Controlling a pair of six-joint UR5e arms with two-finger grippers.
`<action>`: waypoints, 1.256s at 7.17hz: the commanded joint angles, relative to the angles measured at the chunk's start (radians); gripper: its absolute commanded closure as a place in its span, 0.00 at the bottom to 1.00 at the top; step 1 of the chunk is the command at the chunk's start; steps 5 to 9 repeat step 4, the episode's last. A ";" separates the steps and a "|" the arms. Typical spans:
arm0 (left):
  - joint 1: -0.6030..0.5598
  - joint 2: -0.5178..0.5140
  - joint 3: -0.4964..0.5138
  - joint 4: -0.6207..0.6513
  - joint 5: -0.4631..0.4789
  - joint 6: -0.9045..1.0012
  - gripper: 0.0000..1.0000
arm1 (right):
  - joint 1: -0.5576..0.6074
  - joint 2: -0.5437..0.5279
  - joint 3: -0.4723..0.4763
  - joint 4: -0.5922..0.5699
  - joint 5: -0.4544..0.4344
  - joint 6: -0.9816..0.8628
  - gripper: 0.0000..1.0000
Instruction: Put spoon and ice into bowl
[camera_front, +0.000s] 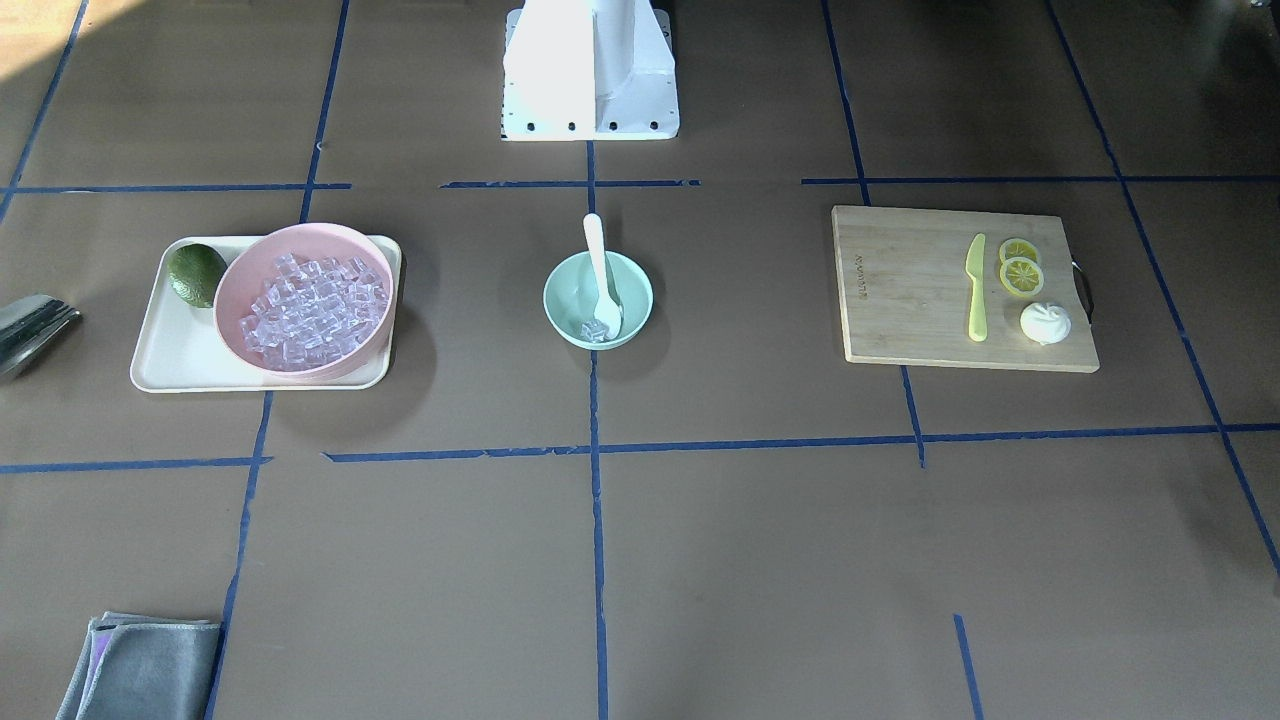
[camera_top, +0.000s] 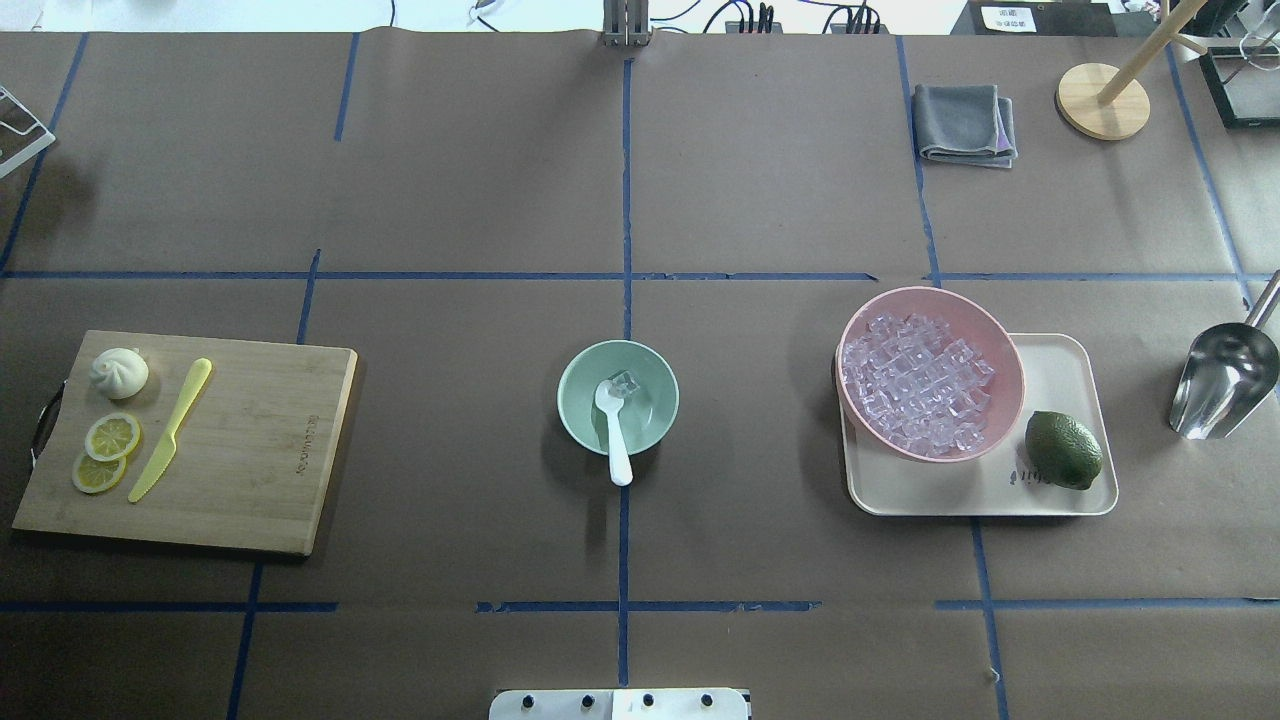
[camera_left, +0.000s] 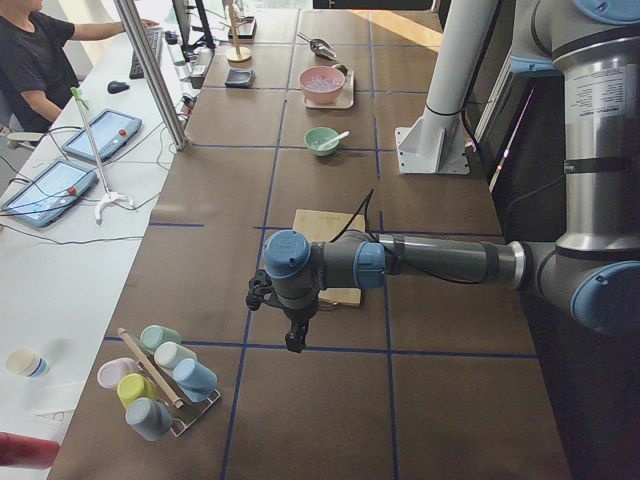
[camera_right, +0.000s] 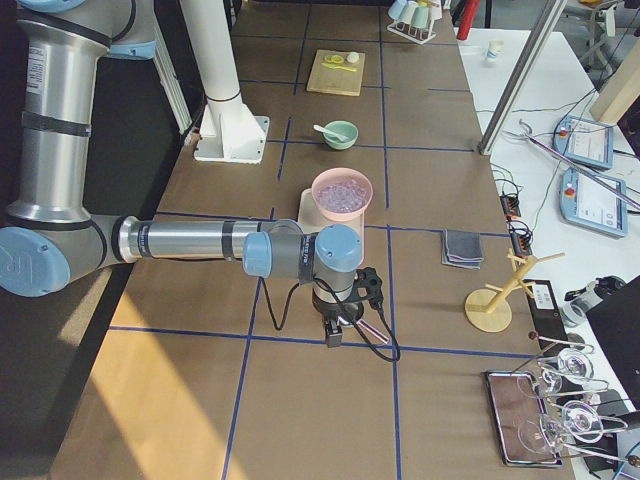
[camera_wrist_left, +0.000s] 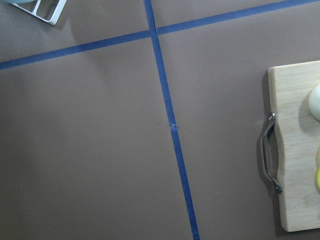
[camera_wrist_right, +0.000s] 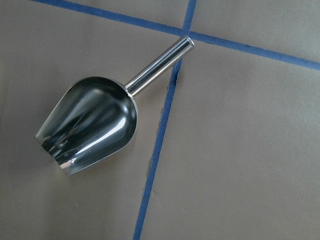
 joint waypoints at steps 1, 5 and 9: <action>0.000 -0.004 -0.001 0.001 0.000 0.001 0.00 | -0.001 0.000 -0.002 0.000 0.001 0.004 0.00; 0.000 -0.010 -0.018 0.001 0.002 0.001 0.00 | -0.001 0.005 -0.005 0.000 -0.001 0.004 0.00; 0.000 -0.010 -0.018 0.001 0.002 0.001 0.00 | -0.001 0.005 -0.005 0.000 -0.001 0.004 0.00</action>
